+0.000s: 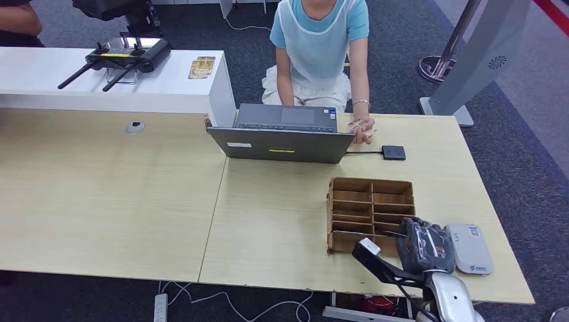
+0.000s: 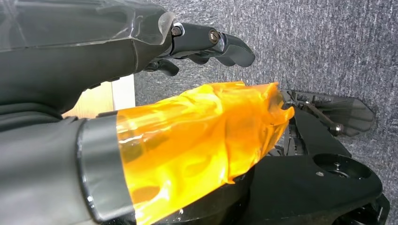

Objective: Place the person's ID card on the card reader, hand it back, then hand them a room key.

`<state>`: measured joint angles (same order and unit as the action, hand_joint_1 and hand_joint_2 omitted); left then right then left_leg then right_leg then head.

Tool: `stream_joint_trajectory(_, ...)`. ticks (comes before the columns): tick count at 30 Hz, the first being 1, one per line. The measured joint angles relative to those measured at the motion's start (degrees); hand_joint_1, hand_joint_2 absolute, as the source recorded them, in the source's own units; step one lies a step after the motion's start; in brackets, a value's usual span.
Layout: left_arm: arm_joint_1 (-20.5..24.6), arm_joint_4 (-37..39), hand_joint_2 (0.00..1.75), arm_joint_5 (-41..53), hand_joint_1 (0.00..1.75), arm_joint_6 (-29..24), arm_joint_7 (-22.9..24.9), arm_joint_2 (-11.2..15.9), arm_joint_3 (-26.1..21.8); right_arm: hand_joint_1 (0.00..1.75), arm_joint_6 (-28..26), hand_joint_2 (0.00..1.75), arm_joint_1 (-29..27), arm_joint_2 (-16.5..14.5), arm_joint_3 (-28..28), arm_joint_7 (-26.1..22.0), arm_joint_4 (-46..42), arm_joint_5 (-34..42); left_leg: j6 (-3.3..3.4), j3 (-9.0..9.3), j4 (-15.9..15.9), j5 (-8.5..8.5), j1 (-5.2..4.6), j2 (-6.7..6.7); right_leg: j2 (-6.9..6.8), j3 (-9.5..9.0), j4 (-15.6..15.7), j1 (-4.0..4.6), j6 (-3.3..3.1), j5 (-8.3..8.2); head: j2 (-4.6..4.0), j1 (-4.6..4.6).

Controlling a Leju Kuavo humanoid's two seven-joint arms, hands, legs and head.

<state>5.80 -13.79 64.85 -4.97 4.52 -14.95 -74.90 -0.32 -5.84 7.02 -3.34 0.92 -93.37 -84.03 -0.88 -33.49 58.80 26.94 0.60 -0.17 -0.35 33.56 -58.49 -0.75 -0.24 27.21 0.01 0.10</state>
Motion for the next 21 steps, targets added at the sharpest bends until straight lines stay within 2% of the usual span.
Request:
stream_joint_trajectory(13, 0.00, 0.00, 0.00, 0.06, 0.00, 0.05, -0.14, 0.00, 0.00, 1.39, -0.85, 1.75, 0.03, 0.00, 0.01, -0.57, -1.16, 1.24, 0.00, 0.00, 0.00, 0.00, 0.00, 0.00, 0.00, 0.00, 0.00, 0.00, 0.00, 0.00, 0.01, 0.00)
stream_joint_trajectory(21, -0.01, 0.00, 0.00, 0.27, 0.00, 0.35, -0.52, 0.21, 0.00, 1.51, -0.35, 1.75, 0.27, 0.75, 0.86, -7.58, -1.60, 14.17, 0.00, 0.00, 0.00, 0.00, 0.00, 0.00, 0.00, 0.00, 0.00, 0.00, 0.00, 0.00, 0.01, -0.01)
